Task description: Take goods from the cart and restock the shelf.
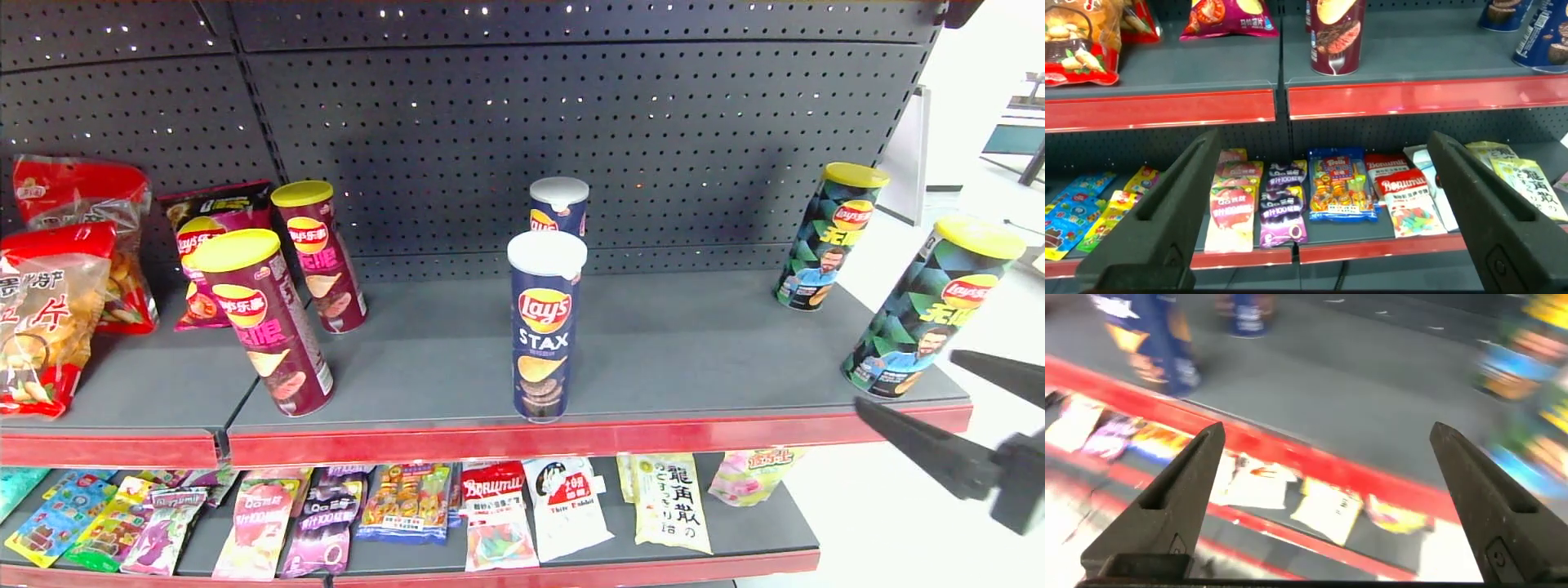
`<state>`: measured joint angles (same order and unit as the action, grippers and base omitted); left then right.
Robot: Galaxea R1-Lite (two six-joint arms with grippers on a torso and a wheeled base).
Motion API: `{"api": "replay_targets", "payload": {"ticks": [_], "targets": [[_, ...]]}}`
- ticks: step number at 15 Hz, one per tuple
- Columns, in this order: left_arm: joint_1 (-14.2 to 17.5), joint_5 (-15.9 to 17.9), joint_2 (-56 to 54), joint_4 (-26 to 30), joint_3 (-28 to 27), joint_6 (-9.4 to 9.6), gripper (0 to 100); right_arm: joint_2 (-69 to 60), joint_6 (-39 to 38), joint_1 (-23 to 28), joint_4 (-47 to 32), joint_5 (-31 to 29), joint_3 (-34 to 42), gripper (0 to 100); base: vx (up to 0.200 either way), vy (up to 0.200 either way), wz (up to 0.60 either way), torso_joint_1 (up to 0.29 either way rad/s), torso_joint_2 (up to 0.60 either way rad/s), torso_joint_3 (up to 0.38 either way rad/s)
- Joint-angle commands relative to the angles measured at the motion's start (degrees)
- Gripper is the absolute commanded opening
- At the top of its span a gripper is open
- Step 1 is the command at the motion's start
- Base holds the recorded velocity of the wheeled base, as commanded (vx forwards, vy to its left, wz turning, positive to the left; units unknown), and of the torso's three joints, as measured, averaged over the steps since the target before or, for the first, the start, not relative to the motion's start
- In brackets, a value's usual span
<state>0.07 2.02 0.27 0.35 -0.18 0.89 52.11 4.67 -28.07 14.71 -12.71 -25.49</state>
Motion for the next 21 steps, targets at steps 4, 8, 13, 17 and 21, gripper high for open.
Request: {"api": "replay_targets", "payload": {"ticks": [4,8,13,17,21], "targets": [[0.0,0.0,0.3,0.0,0.0,-0.01,100,-35.5,4.6,24.0,-22.0,-3.7,10.1,100,0.0,0.0,0.0,0.0,0.0,0.0],[0.0,0.0,0.2,0.0,0.0,-0.01,100,-47.2,4.9,33.5,-22.1,-3.1,19.9,100,0.0,0.0,0.0,0.0,0.0,0.0],[0.0,0.1,0.1,0.0,0.0,-0.1,100,-46.5,-2.3,33.3,-12.1,20.4,25.5,100,0.0,0.0,0.0,0.0,0.0,0.0],[0.0,0.1,0.0,0.0,0.0,-0.19,100,-46.5,-4.8,32.7,-14.8,12.1,25.5,100,0.0,0.0,0.0,0.0,0.0,0.0],[0.0,0.0,0.0,0.0,0.0,-0.27,100,-46.6,-5.1,32.4,-14.8,11.9,25.5,100,0.0,0.0,0.0,0.0,0.0,0.0]]}}
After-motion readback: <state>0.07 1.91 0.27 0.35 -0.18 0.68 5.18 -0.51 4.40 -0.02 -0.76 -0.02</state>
